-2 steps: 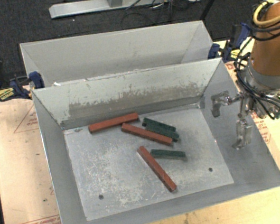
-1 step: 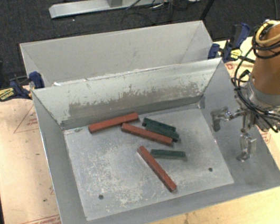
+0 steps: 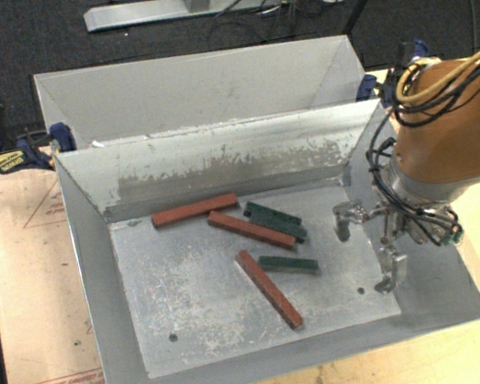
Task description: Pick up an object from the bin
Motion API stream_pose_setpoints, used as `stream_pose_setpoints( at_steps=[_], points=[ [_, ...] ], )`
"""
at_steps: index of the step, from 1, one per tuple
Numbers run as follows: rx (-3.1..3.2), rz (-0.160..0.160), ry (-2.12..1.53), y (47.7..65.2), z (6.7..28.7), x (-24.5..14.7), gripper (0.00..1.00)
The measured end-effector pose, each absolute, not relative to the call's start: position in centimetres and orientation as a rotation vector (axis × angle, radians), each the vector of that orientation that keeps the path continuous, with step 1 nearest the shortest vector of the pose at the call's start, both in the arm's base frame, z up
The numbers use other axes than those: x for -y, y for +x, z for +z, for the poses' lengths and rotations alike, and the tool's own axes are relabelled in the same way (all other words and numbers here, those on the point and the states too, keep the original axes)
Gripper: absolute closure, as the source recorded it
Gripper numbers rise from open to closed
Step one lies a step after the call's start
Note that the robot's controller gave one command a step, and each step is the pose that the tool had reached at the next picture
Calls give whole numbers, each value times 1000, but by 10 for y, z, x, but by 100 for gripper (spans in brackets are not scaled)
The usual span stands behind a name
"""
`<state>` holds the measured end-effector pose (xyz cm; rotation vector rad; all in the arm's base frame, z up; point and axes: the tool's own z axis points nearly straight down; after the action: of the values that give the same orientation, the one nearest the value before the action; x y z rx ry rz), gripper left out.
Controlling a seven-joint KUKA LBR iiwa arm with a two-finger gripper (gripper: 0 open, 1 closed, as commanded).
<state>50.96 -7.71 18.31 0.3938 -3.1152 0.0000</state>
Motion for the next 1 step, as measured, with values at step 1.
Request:
stream_pose_setpoints(
  at_steps=[1],
  points=[
    [3115, -4, 438, 529, 162, 48, 0]
  ],
)
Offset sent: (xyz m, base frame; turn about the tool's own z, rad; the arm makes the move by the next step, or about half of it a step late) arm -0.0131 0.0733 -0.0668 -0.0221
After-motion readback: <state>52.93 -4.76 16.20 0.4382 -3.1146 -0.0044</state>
